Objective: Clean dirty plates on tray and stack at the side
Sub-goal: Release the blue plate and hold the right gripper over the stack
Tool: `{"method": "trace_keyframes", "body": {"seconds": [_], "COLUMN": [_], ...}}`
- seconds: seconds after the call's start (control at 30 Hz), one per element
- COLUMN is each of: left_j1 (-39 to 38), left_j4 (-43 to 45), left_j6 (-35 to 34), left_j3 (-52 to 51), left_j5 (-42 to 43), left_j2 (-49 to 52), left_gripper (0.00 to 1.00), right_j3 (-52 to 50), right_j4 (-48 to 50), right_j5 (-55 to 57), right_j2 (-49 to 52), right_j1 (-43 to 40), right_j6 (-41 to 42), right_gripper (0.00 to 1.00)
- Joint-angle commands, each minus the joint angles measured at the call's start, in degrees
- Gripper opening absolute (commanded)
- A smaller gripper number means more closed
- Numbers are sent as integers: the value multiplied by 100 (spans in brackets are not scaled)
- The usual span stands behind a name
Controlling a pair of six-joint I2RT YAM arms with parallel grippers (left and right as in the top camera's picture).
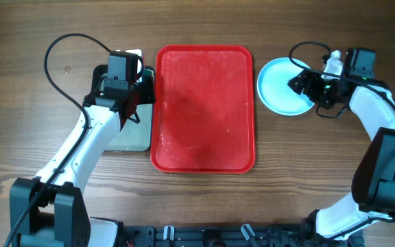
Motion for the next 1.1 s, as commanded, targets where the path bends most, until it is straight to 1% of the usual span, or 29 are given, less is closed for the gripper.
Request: {"method": "trace_keyframes", "body": {"seconds": [0.0, 0.2, 0.27, 0.37, 0.53, 0.77, 0.93, 0.97, 1.07], "left_j1": [20, 7, -39, -122, -310, -442, -417, -385, -223], "left_j4": [4, 2, -22, -98, -315, -299, -146, -101, -48], "left_j6": [83, 68, 68, 2, -122, -125, -120, -122, -125], "left_j3": [13, 13, 13, 2, -2, -2, 20, 22, 22], "left_j5": [487, 1021, 1043, 1043, 1040, 1038, 992, 863, 85], "left_j2": [37, 39, 39, 61, 251, 632, 450, 350, 28], "left_gripper": [4, 4, 4, 4, 4, 4, 4, 4, 4], "right_j3": [-52, -52, -52, -52, -52, -52, -52, -52, -52], "right_j4": [-13, -13, -4, -2, -4, 37, 120, 155, 313], "right_j5": [-472, -470, -468, -466, -337, -74, -79, -90, -76], "right_j2": [-142, -142, -142, -142, -142, -142, -142, -142, -142], "right_j1": [275, 691, 826, 949, 975, 975, 975, 975, 975], "right_j6": [-153, -105, -109, -107, -101, -94, -92, 46, 1126], "right_gripper": [76, 78, 82, 85, 99, 100, 100, 100, 100]}}
